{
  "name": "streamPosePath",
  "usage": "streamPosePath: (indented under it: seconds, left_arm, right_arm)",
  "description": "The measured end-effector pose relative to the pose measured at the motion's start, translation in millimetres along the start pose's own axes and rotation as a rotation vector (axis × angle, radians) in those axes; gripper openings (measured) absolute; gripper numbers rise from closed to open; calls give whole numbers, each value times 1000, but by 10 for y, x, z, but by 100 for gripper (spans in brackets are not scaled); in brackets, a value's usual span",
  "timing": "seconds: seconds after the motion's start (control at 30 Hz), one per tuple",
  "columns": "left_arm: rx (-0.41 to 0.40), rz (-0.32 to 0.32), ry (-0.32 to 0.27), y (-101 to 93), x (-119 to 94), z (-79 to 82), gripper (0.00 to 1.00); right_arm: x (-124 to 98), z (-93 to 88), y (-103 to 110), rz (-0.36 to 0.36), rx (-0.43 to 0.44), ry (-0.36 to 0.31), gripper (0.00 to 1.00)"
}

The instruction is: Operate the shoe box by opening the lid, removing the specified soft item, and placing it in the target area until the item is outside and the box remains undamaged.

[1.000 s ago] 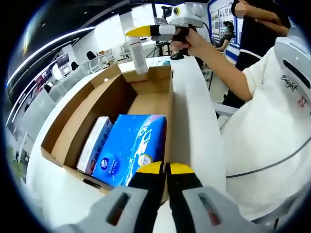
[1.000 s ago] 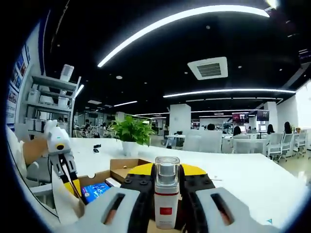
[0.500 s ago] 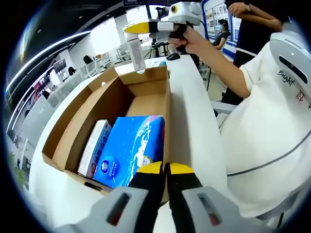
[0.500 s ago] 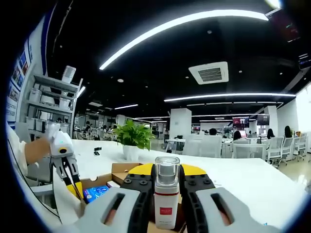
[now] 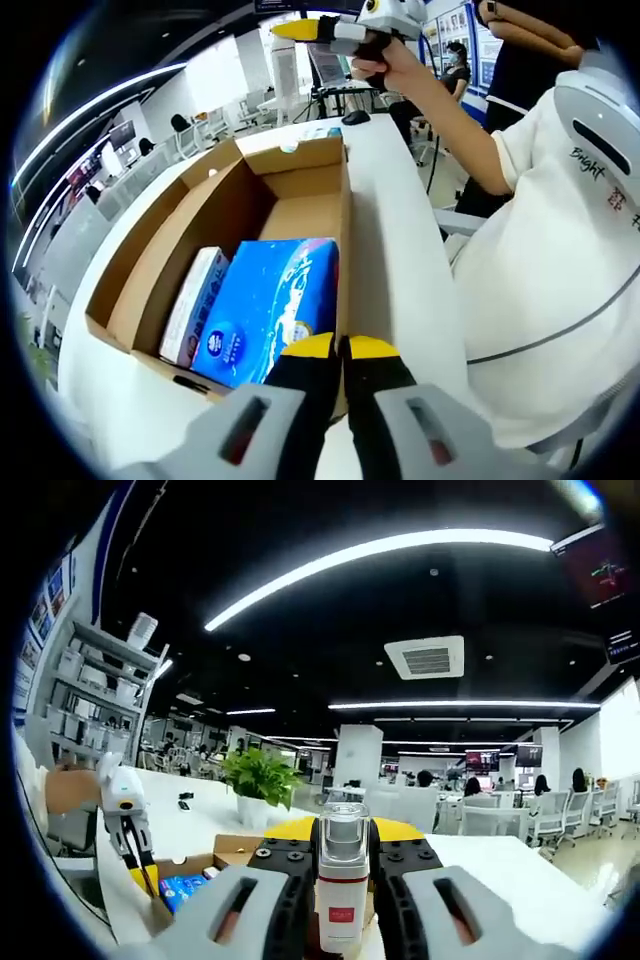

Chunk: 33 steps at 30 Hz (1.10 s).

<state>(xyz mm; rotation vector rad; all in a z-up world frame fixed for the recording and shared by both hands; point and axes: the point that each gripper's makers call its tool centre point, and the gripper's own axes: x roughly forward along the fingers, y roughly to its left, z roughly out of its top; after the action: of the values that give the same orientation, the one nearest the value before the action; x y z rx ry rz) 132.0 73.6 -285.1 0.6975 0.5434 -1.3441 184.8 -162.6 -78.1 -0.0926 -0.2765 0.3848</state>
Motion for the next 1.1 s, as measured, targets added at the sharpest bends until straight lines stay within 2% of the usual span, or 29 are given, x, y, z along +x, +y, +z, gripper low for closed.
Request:
streamPosePath:
  seconds: [0.13, 0.23, 0.33, 0.5, 0.73, 0.9, 1.0, 1.1]
  left_arm:
    - [-2, 2, -1, 2, -2, -2, 2]
    - [-3, 2, -2, 2, -4, -3, 2]
    - [-5, 1, -3, 0, -5, -4, 2]
    - [-7, 1, -2, 1, -6, -5, 2]
    - [-8, 6, -3, -1, -5, -6, 2]
    - [-10, 8, -8, 1, -8, -6, 2]
    - [-14, 3, -7, 5, -7, -5, 2]
    - [-16, 2, -5, 6, -5, -5, 2]
  right_arm:
    - [-111, 62, -317, -97, -1, -54, 18]
    - [-218, 32, -553, -140, 36, -50, 18]
    - [-347, 11, -719, -196, 32, -53, 18]
    - [-494, 10, -866, -235, 41, -62, 18]
    - [-600, 19, -940, -262, -38, -47, 18]
    - [-623, 30, -1031, -258, -23, -42, 18]
    - [-670, 147, -1145, -278, -82, -35, 18]
    - [-750, 206, -1230, -291, -93, -46, 18]
